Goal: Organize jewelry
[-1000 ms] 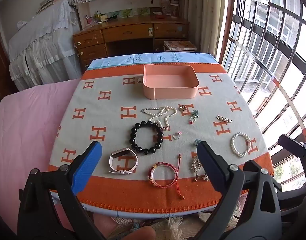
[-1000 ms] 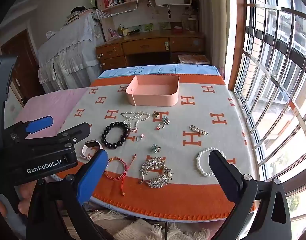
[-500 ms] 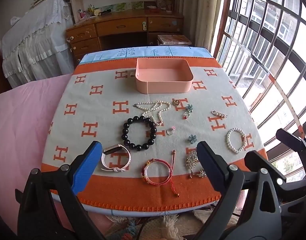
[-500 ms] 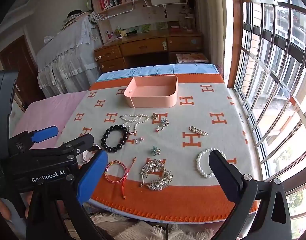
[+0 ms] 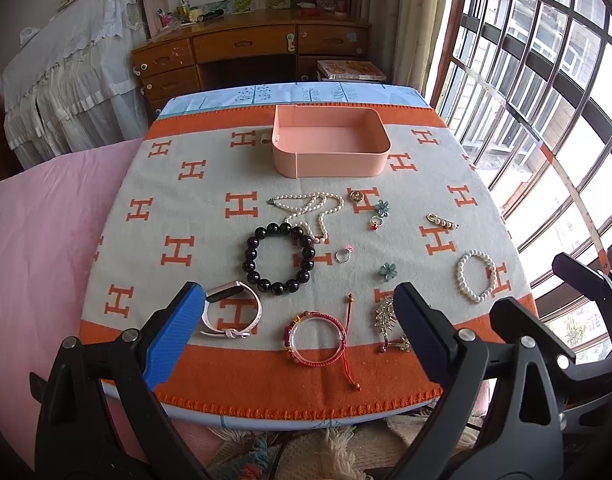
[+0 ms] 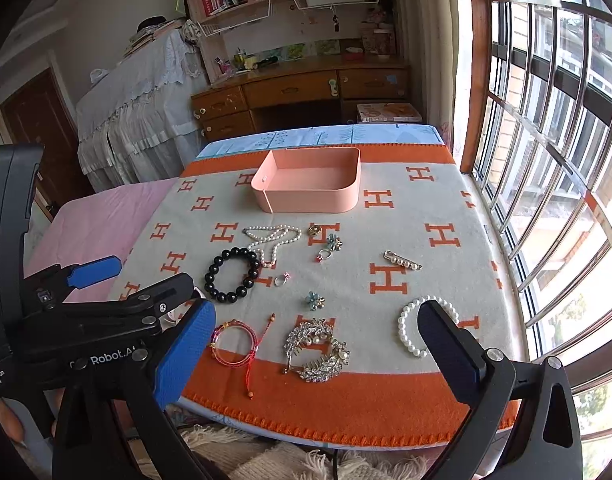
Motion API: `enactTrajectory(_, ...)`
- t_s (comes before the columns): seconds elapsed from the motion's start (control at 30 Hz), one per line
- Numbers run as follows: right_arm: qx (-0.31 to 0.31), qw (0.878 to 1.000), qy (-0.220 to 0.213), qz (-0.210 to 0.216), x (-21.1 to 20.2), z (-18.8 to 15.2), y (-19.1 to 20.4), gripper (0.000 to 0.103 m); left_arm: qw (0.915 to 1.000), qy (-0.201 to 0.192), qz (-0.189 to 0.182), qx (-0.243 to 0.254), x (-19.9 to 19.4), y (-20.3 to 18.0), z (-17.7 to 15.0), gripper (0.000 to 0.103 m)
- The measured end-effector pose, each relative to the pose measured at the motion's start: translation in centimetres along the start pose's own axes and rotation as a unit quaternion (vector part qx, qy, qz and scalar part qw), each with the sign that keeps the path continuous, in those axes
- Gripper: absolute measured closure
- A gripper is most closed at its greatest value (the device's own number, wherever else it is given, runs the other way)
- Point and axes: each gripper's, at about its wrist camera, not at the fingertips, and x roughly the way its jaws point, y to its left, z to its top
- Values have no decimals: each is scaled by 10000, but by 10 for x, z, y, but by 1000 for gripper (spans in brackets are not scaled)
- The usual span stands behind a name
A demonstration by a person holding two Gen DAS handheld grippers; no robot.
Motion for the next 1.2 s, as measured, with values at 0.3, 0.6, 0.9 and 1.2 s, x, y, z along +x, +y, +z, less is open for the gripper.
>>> enactTrajectory(0.3, -23, 10000, 0, 63, 2, 0, 2, 1, 10000, -13, 43, -18, 0, 1, -2, 9)
enactTrajectory(0.6, -18, 10000, -20, 73, 1, 0, 1, 1, 9999, -55, 81, -20, -4, 1, -3, 9)
enactTrajectory(0.9, 27, 10000, -53, 44, -2, -1, 0, 1, 9999, -94, 53, 44, -9, -7, 0, 9)
enactTrajectory(1.2, 85, 9999, -42, 81, -5, -5, -1, 1, 9999, -93, 43, 40, -9, -9, 0, 9)
